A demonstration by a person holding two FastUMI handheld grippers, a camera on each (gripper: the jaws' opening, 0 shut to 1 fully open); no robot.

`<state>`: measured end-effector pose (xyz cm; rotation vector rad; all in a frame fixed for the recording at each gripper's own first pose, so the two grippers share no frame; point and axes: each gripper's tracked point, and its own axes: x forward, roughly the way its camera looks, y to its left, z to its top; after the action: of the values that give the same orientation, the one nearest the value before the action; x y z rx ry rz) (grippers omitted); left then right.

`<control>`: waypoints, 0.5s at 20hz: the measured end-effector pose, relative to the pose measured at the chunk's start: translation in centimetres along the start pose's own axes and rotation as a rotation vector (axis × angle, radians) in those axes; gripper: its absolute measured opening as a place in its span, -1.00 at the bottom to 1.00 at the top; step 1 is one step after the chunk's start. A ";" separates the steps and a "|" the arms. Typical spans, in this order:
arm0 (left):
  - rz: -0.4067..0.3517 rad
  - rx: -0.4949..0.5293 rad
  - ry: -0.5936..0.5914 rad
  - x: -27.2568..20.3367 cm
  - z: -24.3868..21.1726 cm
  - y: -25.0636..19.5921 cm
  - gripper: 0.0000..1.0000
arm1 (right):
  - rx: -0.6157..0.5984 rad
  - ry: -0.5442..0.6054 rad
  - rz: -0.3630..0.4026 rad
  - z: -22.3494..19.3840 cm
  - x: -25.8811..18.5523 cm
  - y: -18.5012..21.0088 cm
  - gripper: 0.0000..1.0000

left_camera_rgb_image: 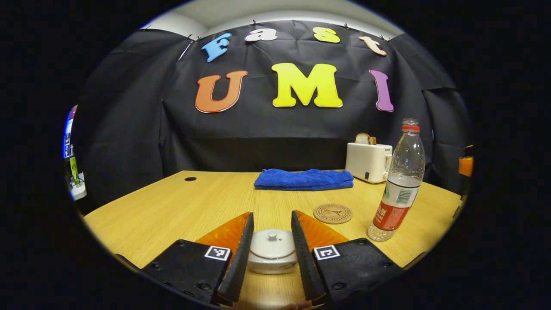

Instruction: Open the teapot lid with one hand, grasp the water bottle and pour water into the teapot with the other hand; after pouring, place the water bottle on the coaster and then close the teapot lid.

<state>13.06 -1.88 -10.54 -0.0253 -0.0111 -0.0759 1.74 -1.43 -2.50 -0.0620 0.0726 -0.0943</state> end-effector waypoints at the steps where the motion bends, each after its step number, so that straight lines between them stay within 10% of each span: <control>1: 0.002 0.000 0.005 0.2 -0.2 0.2 0.02 | -0.003 -0.001 0.004 0.0 -0.1 0.1 0.96; 10: -0.014 0.022 0.022 0.5 -0.3 -0.2 -0.82 | -0.053 -0.040 0.036 0.4 -0.5 2.0 0.90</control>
<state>13.50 -2.13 -10.88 -0.0020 0.0103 -0.0899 1.42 0.64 -2.14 -0.1154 0.0361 -0.0551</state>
